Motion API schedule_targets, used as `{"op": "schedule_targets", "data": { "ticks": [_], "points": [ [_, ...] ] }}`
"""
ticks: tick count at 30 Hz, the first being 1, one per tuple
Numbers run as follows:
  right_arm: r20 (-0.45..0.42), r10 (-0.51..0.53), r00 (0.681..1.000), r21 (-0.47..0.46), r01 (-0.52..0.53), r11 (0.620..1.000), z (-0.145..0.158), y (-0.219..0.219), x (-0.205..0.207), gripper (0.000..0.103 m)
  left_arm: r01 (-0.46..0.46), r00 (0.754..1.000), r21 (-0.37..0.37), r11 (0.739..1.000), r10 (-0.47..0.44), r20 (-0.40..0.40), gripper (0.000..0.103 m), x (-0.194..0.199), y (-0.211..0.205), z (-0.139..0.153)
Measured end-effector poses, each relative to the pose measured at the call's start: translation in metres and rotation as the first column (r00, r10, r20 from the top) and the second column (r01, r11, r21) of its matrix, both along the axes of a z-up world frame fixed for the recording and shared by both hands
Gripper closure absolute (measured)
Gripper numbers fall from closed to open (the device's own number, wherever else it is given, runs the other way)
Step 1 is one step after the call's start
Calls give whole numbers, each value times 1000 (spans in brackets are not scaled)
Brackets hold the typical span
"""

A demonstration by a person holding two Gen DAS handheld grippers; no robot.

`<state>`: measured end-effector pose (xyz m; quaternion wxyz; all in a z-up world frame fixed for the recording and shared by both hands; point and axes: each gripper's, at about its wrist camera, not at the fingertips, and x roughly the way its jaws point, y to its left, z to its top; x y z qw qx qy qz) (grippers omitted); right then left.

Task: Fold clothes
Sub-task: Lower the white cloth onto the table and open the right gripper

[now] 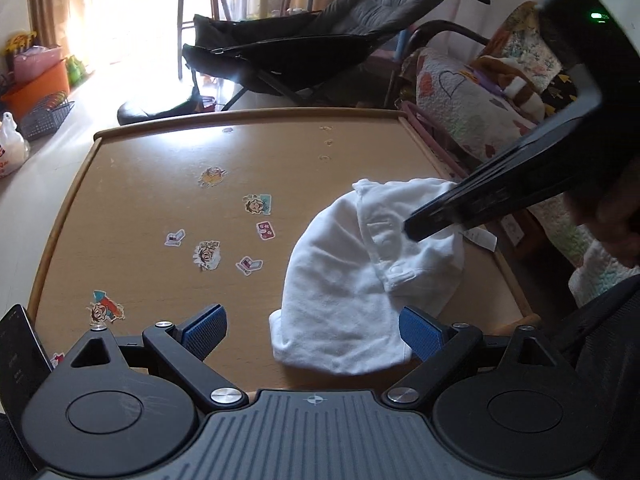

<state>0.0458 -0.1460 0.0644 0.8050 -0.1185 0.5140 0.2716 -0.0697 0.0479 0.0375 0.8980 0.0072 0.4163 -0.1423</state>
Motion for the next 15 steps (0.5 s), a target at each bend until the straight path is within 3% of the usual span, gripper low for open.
{"op": "schedule_targets", "data": {
  "ticks": [2, 7, 15],
  "points": [
    [3, 12, 1000, -25, -12, 1000, -2, 9, 1, 96, -11, 1000, -12, 1000, 11, -5, 10, 1, 2, 0],
    [10, 22, 1000, -79, -21, 997, -4, 24, 5, 75, -24, 1000, -8, 1000, 24, -13, 9, 3, 4, -2],
    [2, 42, 999, -196, -41, 980, -15, 48, 12, 73, -24, 1000, -35, 999, 23, -12, 8, 4, 5, -2]
  ]
}}
